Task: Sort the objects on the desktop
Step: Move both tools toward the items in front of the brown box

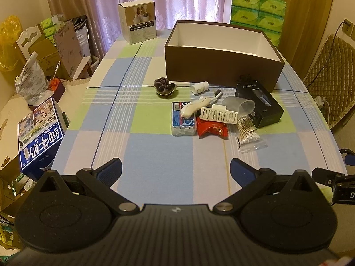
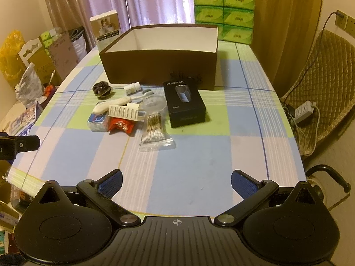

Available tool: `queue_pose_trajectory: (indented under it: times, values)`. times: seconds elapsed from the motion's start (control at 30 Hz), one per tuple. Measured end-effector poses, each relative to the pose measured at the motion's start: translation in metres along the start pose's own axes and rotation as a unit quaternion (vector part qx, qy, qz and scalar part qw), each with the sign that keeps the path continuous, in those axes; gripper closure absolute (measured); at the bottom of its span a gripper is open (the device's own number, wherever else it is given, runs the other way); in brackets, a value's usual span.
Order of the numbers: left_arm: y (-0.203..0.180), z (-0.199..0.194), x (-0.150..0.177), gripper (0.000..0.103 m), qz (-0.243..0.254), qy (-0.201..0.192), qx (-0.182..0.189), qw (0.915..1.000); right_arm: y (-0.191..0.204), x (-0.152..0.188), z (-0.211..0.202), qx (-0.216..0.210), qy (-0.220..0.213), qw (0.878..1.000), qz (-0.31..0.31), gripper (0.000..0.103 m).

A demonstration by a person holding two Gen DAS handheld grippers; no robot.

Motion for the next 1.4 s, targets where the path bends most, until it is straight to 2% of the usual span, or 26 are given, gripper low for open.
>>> queue_pose_trajectory:
  times: [0.57,1.17,1.4]
  values:
    - [0.012,0.013,-0.021,0.001,0.002,0.003,-0.009,0.9999,0.006,-0.023,0.018,-0.006,0.004,1.000,-0.012,0.002]
    - [0.026,0.044,-0.055,0.001,0.014,0.009,-0.008,0.9998,0.014,-0.055,0.047,-0.004,0.015,1.000,-0.007,0.002]
    - [0.034,0.059,-0.068,0.001,0.013,0.011,-0.004,0.9998,0.008,-0.074,0.060,-0.012,-0.004,1.000,0.021,0.002]
Point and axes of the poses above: each gripper's, at about its wrist camera, not at the fingertips, and z roughly the way its jaws point, y to its left, x to its underside, the point moved 3 cm from there along z, roughly the way its jaws point, and after that the axes turned 6 degrees about y, right-handed, at the moved point
